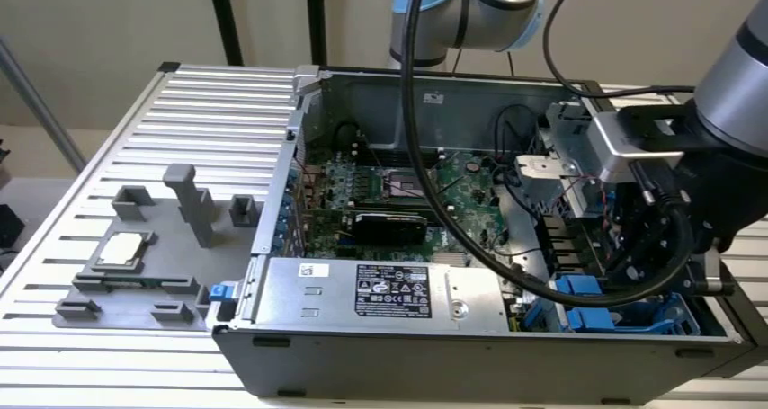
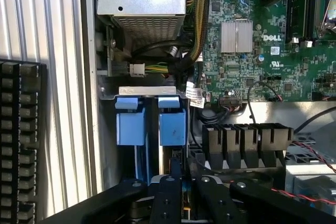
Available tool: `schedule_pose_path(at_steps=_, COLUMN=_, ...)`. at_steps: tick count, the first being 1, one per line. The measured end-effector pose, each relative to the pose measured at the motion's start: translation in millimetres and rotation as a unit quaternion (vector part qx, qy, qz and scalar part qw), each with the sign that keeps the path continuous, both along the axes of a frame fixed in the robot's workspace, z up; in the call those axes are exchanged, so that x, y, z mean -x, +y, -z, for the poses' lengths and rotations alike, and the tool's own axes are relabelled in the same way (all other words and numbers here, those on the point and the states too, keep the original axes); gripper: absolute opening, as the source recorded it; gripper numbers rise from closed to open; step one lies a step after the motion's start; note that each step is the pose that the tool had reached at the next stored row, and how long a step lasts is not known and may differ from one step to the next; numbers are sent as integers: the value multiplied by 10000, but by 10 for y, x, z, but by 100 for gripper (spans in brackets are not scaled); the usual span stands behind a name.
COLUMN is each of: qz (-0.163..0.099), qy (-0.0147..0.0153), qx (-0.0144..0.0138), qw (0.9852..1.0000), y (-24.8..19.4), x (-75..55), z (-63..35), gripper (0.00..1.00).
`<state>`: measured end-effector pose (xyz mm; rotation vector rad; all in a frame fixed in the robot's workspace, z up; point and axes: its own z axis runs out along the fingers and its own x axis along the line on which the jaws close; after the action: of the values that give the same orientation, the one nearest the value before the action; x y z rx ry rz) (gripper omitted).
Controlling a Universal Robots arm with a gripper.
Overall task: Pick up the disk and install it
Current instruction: 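Insert the second disk wire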
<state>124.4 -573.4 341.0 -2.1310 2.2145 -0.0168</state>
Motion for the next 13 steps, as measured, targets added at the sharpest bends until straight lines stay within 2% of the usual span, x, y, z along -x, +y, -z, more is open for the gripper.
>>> schedule_pose_path(at_steps=13, qz=50, qy=1, qx=-15, qw=10000, y=-7, x=-11, z=54, gripper=0)
